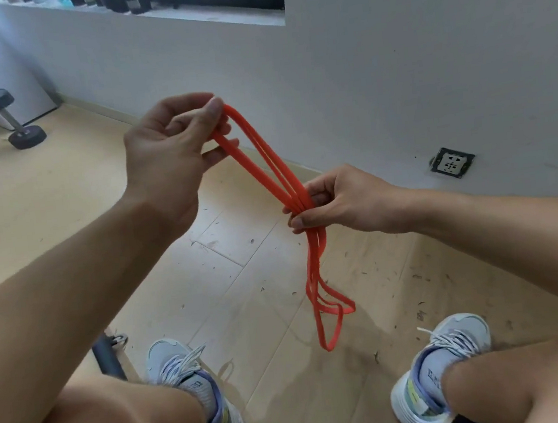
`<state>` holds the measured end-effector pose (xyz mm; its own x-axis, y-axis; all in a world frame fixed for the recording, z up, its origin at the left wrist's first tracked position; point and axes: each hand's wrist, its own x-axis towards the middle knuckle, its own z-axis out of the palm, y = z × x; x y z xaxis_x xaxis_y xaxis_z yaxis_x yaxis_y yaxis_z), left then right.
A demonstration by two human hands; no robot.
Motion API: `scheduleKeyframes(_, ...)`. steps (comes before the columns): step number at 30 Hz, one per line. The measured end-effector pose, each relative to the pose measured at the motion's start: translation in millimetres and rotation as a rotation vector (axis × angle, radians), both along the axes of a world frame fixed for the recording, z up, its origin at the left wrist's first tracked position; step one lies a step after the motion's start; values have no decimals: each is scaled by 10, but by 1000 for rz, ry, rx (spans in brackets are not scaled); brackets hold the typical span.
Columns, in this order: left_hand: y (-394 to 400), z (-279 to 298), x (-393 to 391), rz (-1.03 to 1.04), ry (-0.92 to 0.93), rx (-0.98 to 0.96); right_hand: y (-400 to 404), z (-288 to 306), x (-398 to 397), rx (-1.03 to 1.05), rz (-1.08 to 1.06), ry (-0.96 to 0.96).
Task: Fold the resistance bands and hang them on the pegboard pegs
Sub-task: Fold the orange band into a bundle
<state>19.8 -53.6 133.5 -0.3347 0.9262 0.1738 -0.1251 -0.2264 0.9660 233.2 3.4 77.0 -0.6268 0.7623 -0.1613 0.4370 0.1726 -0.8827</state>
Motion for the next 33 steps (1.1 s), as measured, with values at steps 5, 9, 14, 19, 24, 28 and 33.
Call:
scheduleKeyframes(5,72,-31,-153,67,-95,-41,40,-74,29,17,60,-121)
scheduleKeyframes(9,132,-109,-353,148,-163,-111,89,-68,104,4,47,-145)
scheduleKeyframes(14,167,-304,-508,110,-120,-249,157,-28,204,103,44,-312)
scheduleKeyframes(19,196,-561,-585,27,425,-411,157,45,221,305,71,-471)
scheduleKeyframes(24,50,-443,-56,-337,984,-304,88,57,120,444,145,-593)
scheduleKeyframes(28,55,-539,299,-476,1157,-348,17,99,44,455,194,-571)
scheduleKeyframes(33,51,-551,390,-454,1224,-363,-28,119,33,381,219,-572)
